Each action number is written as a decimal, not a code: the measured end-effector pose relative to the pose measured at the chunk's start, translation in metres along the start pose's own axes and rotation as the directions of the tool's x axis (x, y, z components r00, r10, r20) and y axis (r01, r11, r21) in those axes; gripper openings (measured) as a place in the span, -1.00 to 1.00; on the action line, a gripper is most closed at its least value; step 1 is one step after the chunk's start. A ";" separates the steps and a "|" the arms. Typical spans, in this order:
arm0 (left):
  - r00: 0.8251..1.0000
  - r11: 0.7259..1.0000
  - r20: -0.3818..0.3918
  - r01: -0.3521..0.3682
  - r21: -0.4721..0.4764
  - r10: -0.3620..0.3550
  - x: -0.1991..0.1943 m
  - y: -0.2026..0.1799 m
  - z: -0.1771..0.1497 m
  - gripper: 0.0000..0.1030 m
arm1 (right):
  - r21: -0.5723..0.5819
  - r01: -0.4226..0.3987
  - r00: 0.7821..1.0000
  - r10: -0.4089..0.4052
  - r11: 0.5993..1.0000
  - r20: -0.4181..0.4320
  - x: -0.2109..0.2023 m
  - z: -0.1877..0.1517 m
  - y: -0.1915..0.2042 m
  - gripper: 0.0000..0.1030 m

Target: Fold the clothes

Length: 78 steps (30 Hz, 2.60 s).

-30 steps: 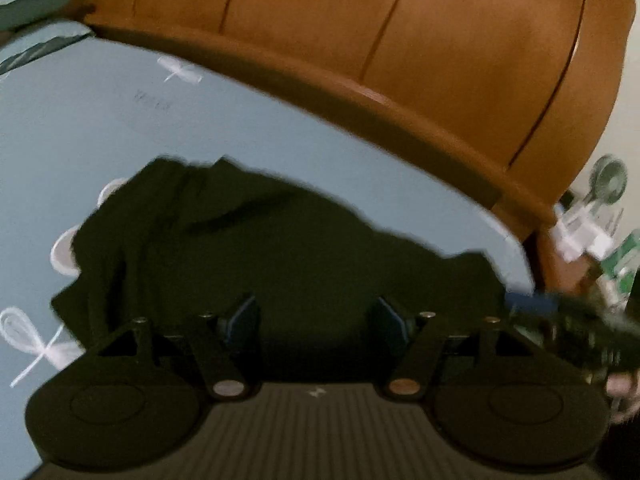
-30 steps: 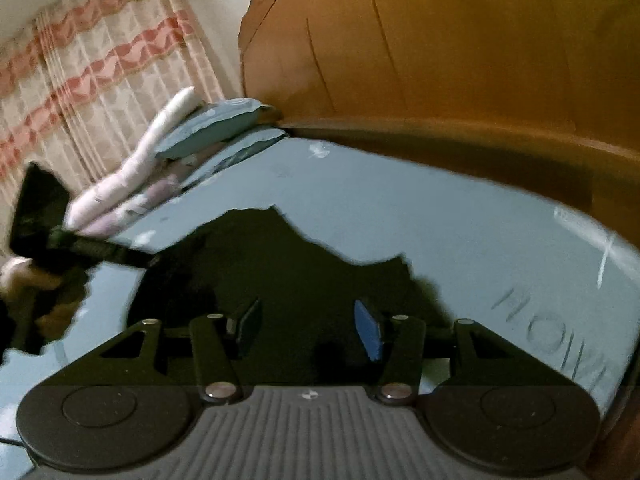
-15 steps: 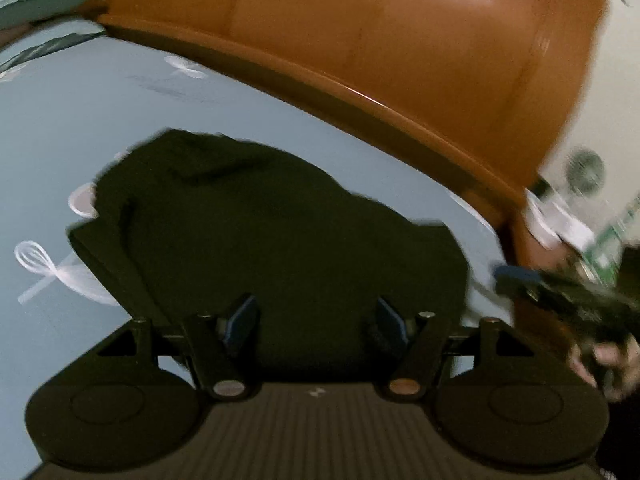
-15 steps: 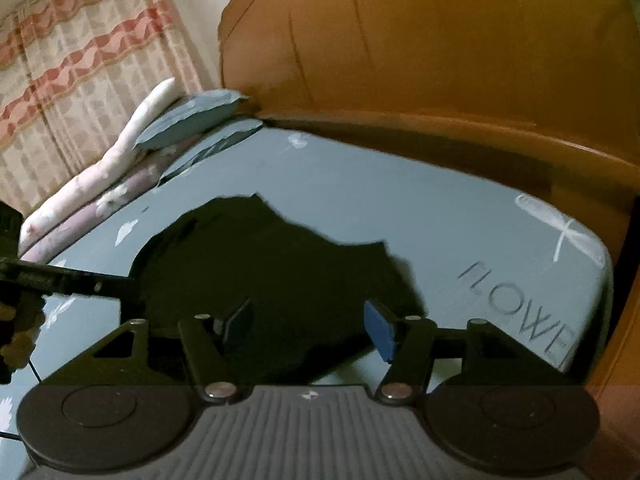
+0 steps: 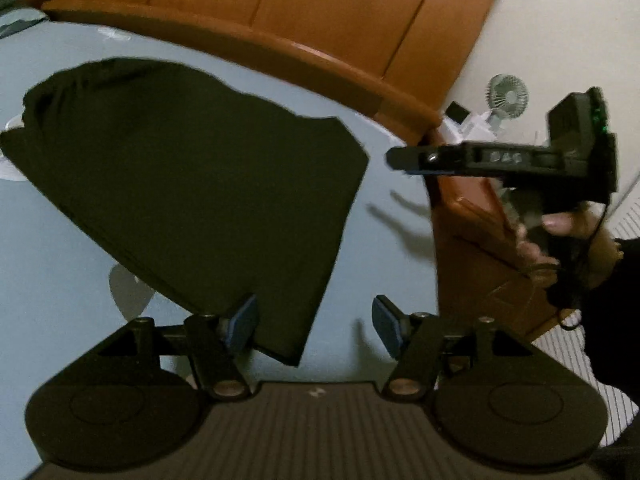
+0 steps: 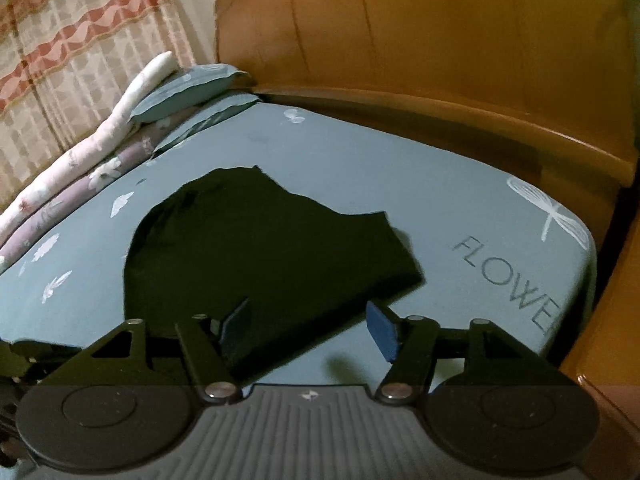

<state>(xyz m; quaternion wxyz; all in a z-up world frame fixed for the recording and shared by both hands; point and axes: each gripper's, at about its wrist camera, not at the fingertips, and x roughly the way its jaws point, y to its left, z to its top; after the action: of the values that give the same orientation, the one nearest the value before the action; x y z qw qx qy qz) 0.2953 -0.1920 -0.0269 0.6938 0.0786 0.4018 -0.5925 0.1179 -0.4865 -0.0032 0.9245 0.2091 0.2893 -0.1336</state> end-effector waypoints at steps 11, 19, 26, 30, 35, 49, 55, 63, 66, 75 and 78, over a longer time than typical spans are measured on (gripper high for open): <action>0.965 0.971 0.148 -0.199 -0.131 0.217 -0.002 0.058 0.060 0.21 | -0.081 -0.021 0.999 0.017 0.997 -0.049 0.018 0.000 0.024 0.34; 0.969 0.955 0.042 -0.232 -0.185 0.243 0.008 0.068 0.066 0.23 | -0.085 -0.036 0.998 0.031 0.996 -0.061 0.025 -0.001 0.028 0.36; 0.964 0.959 0.056 -0.250 -0.136 0.260 -0.038 0.038 0.078 0.29 | -0.112 -0.053 0.997 0.046 0.992 -0.059 0.025 0.007 0.033 0.40; 0.948 0.948 0.067 -0.304 -0.095 0.311 -0.070 0.021 0.081 0.37 | -0.120 -0.070 0.996 0.064 0.990 -0.054 0.026 0.011 0.042 0.42; 0.903 0.904 0.052 -0.427 -0.008 0.427 -0.098 0.005 0.064 0.48 | -0.170 -0.075 0.996 0.066 0.983 -0.056 0.036 0.010 0.061 0.48; 0.823 0.823 -0.017 -0.568 0.005 0.568 -0.110 -0.001 -0.019 0.57 | -0.420 -0.039 0.988 -0.028 0.907 -0.153 0.054 -0.021 0.108 0.52; 0.795 0.794 0.033 -0.599 -0.105 0.605 -0.135 -0.001 -0.032 0.63 | -0.526 -0.073 0.994 0.017 0.847 -0.110 0.070 0.002 0.155 0.52; 0.783 0.777 0.054 -0.603 -0.181 0.620 -0.157 0.009 -0.049 0.66 | -0.576 -0.157 0.965 0.001 0.802 -0.261 0.036 -0.038 0.145 0.52; 0.800 0.791 0.055 -0.577 -0.204 0.597 -0.153 0.012 -0.049 0.66 | -0.353 -0.195 0.943 0.075 0.915 -0.326 0.026 -0.036 0.112 0.52; 0.829 0.817 0.033 -0.543 -0.191 0.559 -0.141 0.008 -0.046 0.66 | 0.491 -0.306 0.894 0.423 0.816 -0.147 0.053 -0.049 0.011 0.52; 0.831 0.818 0.031 -0.540 -0.196 0.556 -0.140 0.006 -0.046 0.66 | 0.591 -0.320 0.897 0.438 0.740 -0.063 0.062 -0.051 -0.001 0.51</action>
<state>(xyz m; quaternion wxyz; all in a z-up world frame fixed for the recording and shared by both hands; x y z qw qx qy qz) 0.2829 -0.0574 0.0313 0.8558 0.1024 0.3832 -0.3321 0.1426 -0.4713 -0.0778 0.7939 0.5407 0.2780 -0.0003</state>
